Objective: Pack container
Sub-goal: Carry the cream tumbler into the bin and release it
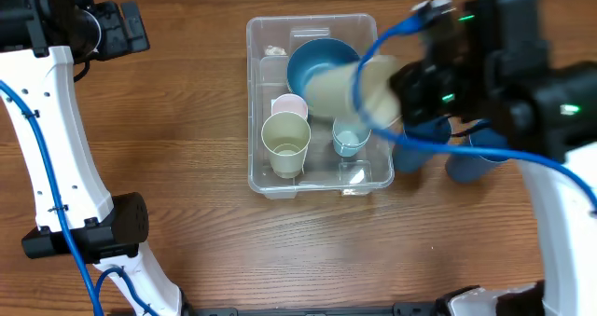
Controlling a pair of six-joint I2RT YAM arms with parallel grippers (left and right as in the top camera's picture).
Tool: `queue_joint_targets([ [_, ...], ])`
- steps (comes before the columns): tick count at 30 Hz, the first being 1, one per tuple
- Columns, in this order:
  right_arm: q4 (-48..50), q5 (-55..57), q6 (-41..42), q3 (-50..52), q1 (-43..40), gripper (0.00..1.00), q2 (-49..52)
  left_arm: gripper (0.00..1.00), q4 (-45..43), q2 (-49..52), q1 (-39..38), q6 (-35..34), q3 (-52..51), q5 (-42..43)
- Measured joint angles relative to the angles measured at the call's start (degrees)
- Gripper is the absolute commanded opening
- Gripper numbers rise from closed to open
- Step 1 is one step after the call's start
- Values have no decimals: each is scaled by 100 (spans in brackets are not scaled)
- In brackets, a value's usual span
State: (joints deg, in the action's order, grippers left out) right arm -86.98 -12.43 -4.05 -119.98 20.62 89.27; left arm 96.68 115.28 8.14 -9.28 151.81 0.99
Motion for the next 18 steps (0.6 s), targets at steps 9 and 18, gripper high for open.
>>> queue_joint_targets([
  [9, -4, 146, -656, 37, 763, 4, 385, 100, 2, 0, 0, 0, 0, 0],
  [18, 186, 236, -796, 37, 815, 4, 1058, 100, 2, 0, 0, 0, 0, 2],
])
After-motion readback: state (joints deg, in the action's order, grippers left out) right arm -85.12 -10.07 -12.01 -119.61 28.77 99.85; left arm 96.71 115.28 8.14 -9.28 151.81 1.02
